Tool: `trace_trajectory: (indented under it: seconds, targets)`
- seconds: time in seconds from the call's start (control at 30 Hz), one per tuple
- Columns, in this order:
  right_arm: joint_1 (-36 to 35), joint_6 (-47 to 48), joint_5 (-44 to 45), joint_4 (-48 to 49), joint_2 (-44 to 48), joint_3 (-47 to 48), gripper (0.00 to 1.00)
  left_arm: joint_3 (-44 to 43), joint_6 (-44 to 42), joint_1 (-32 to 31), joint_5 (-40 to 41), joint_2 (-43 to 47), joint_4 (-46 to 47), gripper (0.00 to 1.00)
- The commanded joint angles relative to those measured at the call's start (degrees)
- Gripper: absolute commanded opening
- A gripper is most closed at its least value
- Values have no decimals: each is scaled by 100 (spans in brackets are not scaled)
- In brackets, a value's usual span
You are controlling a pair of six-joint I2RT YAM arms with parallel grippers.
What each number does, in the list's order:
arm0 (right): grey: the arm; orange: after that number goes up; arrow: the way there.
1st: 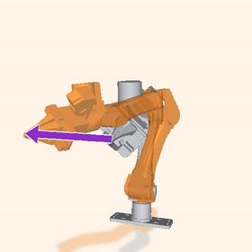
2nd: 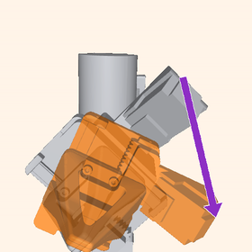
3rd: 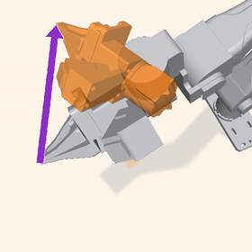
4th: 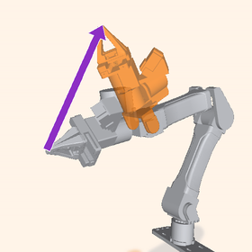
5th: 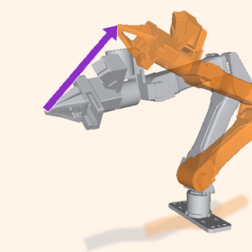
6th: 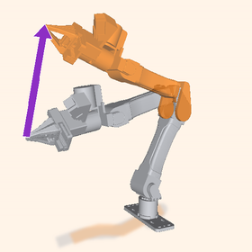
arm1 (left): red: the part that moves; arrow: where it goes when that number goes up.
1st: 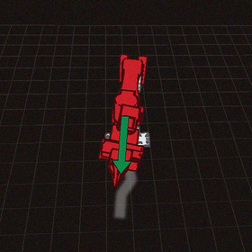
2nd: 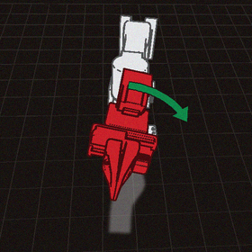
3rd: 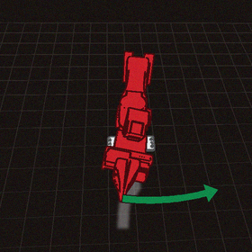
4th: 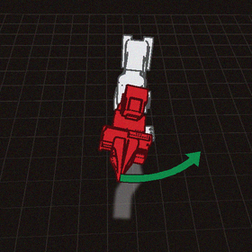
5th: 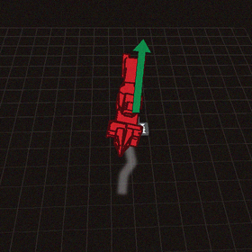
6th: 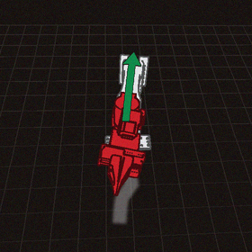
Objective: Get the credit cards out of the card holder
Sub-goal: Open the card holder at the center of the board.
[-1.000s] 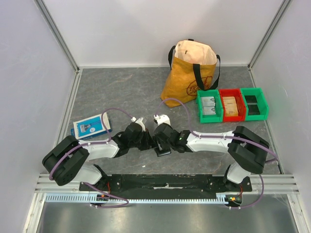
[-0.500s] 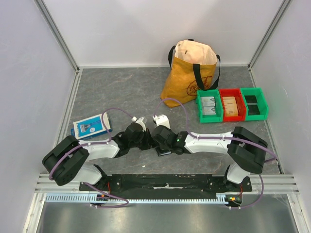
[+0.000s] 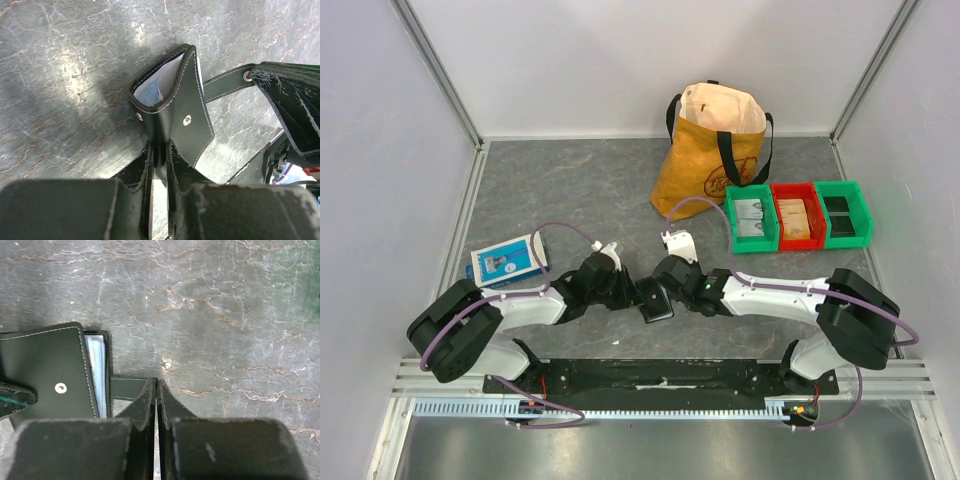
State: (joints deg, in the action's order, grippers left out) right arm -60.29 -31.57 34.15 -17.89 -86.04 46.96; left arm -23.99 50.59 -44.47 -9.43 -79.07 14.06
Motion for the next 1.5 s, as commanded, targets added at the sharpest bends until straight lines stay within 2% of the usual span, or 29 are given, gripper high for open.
trace_trajectory:
  seconds: [0.0,0.1,0.2,0.27,0.4,0.5,0.7,0.87,1.13,1.47]
  targets:
    - [307,-59,-30,206,333,-301,5,-220,-330,-44,292,14,-782,21]
    - [457,-95,-285,487,412,-529,16,-483,-549,-53,415,32,-1089,37]
    - [536,-112,-497,690,430,-688,17,-668,-725,-79,503,172,-1370,64]
    - [615,-130,-654,821,456,-793,17,-765,-804,-106,600,321,-1606,75]
    - [808,-191,-1111,1243,588,-1074,17,-949,-928,-412,907,550,-2003,85]
    - [958,-244,-1471,1577,720,-1294,16,-1195,-1129,-869,1320,559,-2285,88]
    - [1379,-402,-2228,2184,913,-1760,5,-1924,-1779,-1792,2234,59,-2654,89]
    - [1599,-508,-2624,2439,1019,-2024,1,-2531,-2324,-2258,2621,-486,-2830,89]
    - [1854,-587,-3028,2641,1080,-2244,0,-3436,-2528,-2689,3499,-1496,-3515,89]
    - [2004,-640,-3248,2773,1081,-2367,0,-3868,-2141,-2918,4555,-2183,-4026,88]
